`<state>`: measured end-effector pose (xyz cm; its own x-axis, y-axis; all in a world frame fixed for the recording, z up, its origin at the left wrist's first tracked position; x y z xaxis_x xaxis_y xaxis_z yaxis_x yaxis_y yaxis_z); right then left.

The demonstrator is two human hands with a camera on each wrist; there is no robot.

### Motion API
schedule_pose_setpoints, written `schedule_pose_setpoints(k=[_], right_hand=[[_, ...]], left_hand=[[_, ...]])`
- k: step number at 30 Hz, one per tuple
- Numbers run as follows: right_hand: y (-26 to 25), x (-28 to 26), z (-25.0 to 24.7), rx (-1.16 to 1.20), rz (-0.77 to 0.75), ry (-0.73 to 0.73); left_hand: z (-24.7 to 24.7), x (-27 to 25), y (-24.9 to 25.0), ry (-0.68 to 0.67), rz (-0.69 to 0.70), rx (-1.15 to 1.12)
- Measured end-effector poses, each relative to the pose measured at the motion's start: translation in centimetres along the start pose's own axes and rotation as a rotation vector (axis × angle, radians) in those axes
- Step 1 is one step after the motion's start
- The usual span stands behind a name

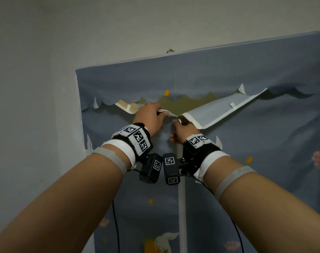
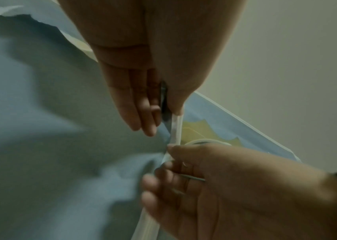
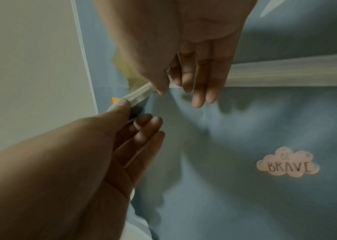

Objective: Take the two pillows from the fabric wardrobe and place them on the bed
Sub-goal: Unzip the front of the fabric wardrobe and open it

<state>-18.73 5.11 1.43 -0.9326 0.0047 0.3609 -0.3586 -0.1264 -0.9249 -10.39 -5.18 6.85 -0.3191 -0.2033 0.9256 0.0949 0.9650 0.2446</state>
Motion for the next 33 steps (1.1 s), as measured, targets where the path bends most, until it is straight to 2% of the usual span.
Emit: schedule_pose_setpoints(k=[3,6,9,13,15,17,21,24,28,33], right_hand=[[0.1,0.1,0.3,0.150,0.020,0.050],[0.4,-0.7,0.2,0.199,-0.044,0.146],[1.3,-1.8,0.4,0.223,-0.041,0.186],[3.5,-3.6,-0.3,0.207,0.024,0.227],[5.0,-4.6,-0.7,0.176,0.029,0.235],[6.1,-5.4,-1.0,0.151,0.027,0.248],[6.7,-6.5,-1.3,0.139,0.058,0.254],[6.7,-6.7,-1.5,0.117,0.101,0.222],[6.9,-6.7,-2.0,0.059,0.152,0.200],[6.2,-6.9,-2.4,-0.012,0.163,0.174]], left_hand=[[0.1,-0.2,-1.1,0.002,-0.016,-0.098],[0.6,-0.2,-2.1,-0.030,-0.072,-0.284],[1.4,-0.4,-3.2,-0.058,-0.176,-0.523],[1.0,-1.8,-3.5,-0.086,-0.296,-0.703],[0.8,-3.4,-3.6,-0.104,-0.299,-0.738],[1.0,-5.4,-3.6,-0.142,-0.205,-0.695],[1.2,-9.5,-2.2,-0.280,0.074,-0.474],[2.0,-10.3,-1.2,-0.329,0.220,-0.272],[3.5,-9.5,-1.3,-0.404,0.256,-0.043],[3.7,-8.8,-1.7,-0.270,0.274,-0.027]])
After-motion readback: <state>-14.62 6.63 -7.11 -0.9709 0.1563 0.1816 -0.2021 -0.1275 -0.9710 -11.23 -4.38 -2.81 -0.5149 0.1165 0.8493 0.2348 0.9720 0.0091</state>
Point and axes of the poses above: each hand's wrist, its own x-axis towards the middle knuckle, its own z-axis out of the palm, y = z × x, the point moved 3 cm from there along x, towards the middle knuckle, and after that the axes turned 14 degrees about y, right-handed, at the moved point
